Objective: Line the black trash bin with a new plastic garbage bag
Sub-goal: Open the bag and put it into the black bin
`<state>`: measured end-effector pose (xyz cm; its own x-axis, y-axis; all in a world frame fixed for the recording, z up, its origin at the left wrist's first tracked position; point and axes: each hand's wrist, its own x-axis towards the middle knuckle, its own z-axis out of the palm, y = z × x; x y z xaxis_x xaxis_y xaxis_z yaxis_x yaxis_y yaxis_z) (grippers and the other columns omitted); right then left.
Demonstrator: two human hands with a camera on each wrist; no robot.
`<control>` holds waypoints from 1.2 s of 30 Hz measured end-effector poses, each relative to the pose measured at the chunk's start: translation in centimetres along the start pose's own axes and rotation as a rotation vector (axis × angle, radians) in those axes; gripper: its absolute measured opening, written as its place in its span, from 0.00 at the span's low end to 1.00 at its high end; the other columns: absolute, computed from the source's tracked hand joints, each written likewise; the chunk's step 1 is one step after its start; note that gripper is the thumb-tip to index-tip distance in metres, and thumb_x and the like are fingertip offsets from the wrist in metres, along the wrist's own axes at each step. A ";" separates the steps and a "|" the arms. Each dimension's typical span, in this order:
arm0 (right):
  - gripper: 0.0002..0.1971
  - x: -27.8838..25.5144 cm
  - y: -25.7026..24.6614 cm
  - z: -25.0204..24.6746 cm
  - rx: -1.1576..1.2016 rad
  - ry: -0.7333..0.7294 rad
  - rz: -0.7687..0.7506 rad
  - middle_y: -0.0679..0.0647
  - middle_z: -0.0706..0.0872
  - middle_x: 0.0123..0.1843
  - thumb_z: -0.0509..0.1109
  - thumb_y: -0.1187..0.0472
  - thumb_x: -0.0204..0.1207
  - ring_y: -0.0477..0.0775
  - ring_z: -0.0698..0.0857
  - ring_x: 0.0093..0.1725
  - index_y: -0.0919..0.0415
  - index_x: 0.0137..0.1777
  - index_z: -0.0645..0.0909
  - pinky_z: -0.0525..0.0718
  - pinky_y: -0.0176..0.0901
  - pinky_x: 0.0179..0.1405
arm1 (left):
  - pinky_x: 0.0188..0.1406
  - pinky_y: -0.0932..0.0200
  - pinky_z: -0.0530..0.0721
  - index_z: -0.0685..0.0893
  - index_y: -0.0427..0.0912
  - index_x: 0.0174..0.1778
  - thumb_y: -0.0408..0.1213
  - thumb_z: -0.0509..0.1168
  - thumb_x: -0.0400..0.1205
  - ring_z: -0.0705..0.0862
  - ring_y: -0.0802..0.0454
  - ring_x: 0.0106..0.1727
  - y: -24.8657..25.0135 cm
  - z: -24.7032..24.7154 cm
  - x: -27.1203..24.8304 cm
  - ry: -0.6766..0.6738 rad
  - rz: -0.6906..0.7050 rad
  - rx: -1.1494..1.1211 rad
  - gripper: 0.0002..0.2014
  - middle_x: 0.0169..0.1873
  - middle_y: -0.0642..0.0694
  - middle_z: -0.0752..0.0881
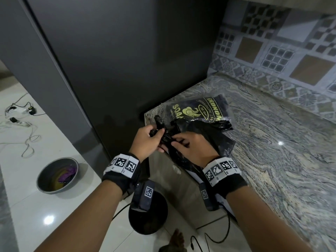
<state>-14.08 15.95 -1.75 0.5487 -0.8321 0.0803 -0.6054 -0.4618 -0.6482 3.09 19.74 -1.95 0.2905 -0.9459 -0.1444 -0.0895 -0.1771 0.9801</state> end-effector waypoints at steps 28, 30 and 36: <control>0.09 -0.7 -5.9 8.3 0.188 0.088 0.078 0.48 0.80 0.25 0.70 0.55 0.75 0.47 0.82 0.32 0.54 0.54 0.83 0.79 0.45 0.39 | 0.12 0.60 0.79 0.87 0.38 0.46 0.32 0.68 0.79 0.82 0.46 0.15 -4.1 -18.0 -12.7 0.322 -0.013 0.096 0.04 0.36 0.34 0.88; 0.09 -0.9 -5.4 8.9 0.181 0.050 0.134 0.48 0.83 0.26 0.68 0.54 0.75 0.47 0.84 0.34 0.52 0.53 0.83 0.80 0.46 0.39 | 0.14 0.58 0.80 0.87 0.40 0.45 0.33 0.68 0.78 0.83 0.44 0.17 -5.1 -18.4 -12.9 0.337 -0.039 0.113 0.03 0.35 0.32 0.89; 0.07 -1.0 -3.6 10.8 0.391 -0.143 0.359 0.52 0.90 0.39 0.66 0.63 0.78 0.55 0.90 0.38 0.62 0.53 0.84 0.89 0.54 0.50 | 0.20 0.55 0.84 0.86 0.42 0.42 0.31 0.67 0.79 0.85 0.38 0.22 -7.4 -17.6 -13.5 0.343 -0.115 0.112 0.04 0.32 0.30 0.88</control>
<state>-6.29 21.73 -7.67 0.4368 -0.8536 -0.2839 -0.5245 0.0147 -0.8513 16.62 38.61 -4.81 0.6050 -0.7755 -0.1803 -0.1355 -0.3234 0.9365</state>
